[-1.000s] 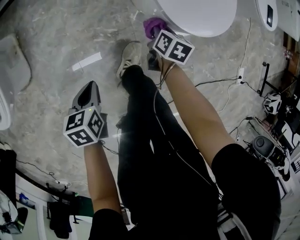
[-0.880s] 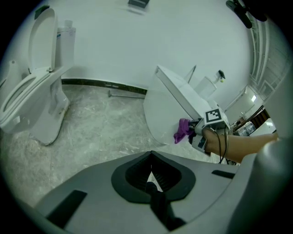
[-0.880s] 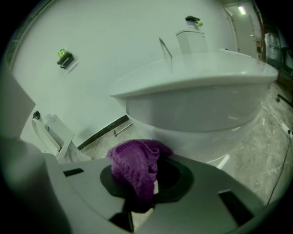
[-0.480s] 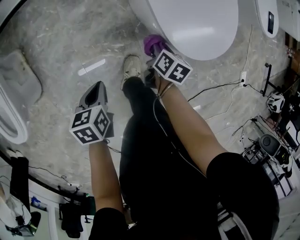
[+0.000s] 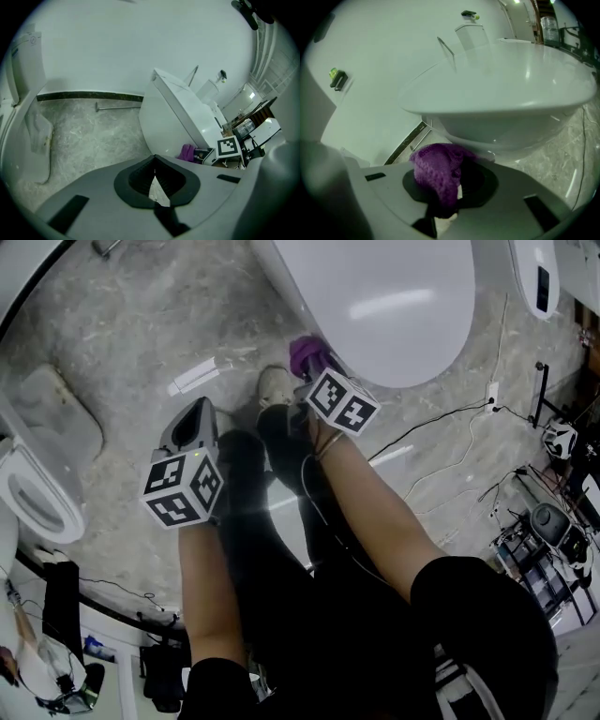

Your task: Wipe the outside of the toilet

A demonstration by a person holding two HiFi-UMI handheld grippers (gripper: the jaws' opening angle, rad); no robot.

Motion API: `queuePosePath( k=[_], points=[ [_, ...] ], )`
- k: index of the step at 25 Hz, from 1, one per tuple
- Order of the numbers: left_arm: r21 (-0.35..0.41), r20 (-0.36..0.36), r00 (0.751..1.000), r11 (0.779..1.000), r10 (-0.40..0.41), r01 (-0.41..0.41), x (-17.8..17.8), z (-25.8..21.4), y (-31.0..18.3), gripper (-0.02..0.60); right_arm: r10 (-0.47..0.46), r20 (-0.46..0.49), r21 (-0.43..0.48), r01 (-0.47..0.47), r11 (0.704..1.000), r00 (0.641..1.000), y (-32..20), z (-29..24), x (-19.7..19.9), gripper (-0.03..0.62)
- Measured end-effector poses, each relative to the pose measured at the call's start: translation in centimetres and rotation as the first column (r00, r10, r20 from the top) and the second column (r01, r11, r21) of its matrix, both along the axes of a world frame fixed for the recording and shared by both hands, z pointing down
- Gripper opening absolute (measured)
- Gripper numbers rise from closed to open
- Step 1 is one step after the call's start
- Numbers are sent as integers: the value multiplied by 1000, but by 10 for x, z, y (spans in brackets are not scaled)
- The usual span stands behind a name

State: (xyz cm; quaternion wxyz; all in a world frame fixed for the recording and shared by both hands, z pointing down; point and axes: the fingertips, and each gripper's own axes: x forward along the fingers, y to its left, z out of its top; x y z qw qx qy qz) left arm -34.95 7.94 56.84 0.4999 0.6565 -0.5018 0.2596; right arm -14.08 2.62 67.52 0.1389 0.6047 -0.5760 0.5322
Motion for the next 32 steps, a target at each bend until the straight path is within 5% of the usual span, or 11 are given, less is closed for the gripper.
queuePosePath(
  k=[14,32],
  points=[
    [-50,-61,991,991,123,-126,-21,18,-53,8,219,-5,-15,-219,975,976,-32,-4,-25,74],
    [-83,-104,949,949,296,-305,-127,25,-152,8,457,-88,-1,-458,889,885,-132,-7,-76,74]
  ],
)
